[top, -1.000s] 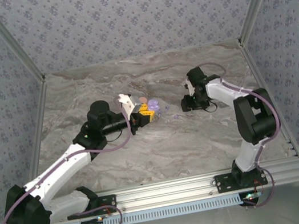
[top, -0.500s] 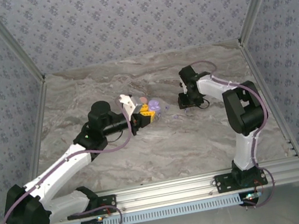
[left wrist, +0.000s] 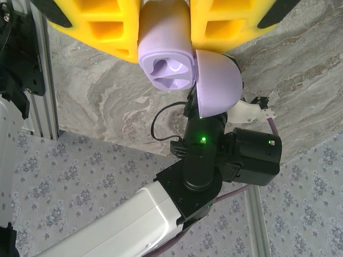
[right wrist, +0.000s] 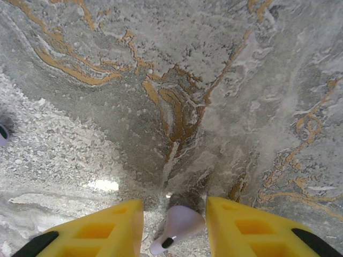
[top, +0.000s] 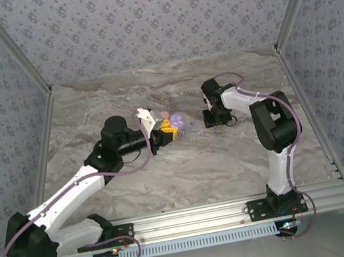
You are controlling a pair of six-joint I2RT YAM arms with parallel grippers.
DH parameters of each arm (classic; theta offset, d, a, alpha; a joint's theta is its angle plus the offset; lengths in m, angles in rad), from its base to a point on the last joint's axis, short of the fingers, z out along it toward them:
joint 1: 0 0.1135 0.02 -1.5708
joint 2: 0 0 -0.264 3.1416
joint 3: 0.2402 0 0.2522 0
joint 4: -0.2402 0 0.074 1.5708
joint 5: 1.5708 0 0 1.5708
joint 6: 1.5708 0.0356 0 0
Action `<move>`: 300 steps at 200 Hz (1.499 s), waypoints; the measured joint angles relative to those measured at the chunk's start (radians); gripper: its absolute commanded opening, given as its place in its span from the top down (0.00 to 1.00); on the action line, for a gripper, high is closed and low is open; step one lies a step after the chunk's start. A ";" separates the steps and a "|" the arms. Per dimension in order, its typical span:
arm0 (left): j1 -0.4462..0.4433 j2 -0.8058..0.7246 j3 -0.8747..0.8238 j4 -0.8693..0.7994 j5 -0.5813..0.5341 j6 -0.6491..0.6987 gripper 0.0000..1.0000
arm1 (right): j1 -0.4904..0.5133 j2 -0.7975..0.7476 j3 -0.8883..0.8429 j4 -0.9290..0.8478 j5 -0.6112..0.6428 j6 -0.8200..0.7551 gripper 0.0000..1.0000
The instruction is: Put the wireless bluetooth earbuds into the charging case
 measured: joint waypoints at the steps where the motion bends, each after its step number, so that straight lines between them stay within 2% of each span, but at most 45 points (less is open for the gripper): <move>1: 0.000 0.000 0.000 0.000 0.000 0.000 1.00 | 0.000 0.000 0.000 0.000 0.000 0.000 0.63; 55: 0.000 -0.008 0.000 -0.006 -0.001 0.001 1.00 | 0.000 0.002 0.003 -0.008 0.010 0.000 0.73; 108: 0.000 -0.008 -0.001 -0.010 -0.005 0.000 1.00 | 0.008 -0.025 -0.007 -0.008 0.009 0.000 0.74; 135: 0.000 -0.006 -0.021 0.030 -0.012 -0.018 1.00 | 0.012 -0.147 -0.049 -0.003 0.004 0.000 0.74; 173: -0.004 0.059 -0.035 0.131 -0.027 -0.075 1.00 | 0.013 -0.411 -0.090 0.032 -0.013 0.008 0.74; 226: -0.005 0.192 -0.036 0.269 -0.043 -0.164 1.00 | 0.019 -0.706 -0.175 0.133 -0.129 0.055 0.74; 266: -0.023 0.250 -0.036 0.333 -0.045 -0.196 1.00 | 0.049 -0.864 -0.267 0.261 -0.214 0.138 0.74; 300: -0.037 0.277 -0.034 0.365 -0.040 -0.204 1.00 | 0.087 -0.924 -0.306 0.371 -0.244 0.202 0.74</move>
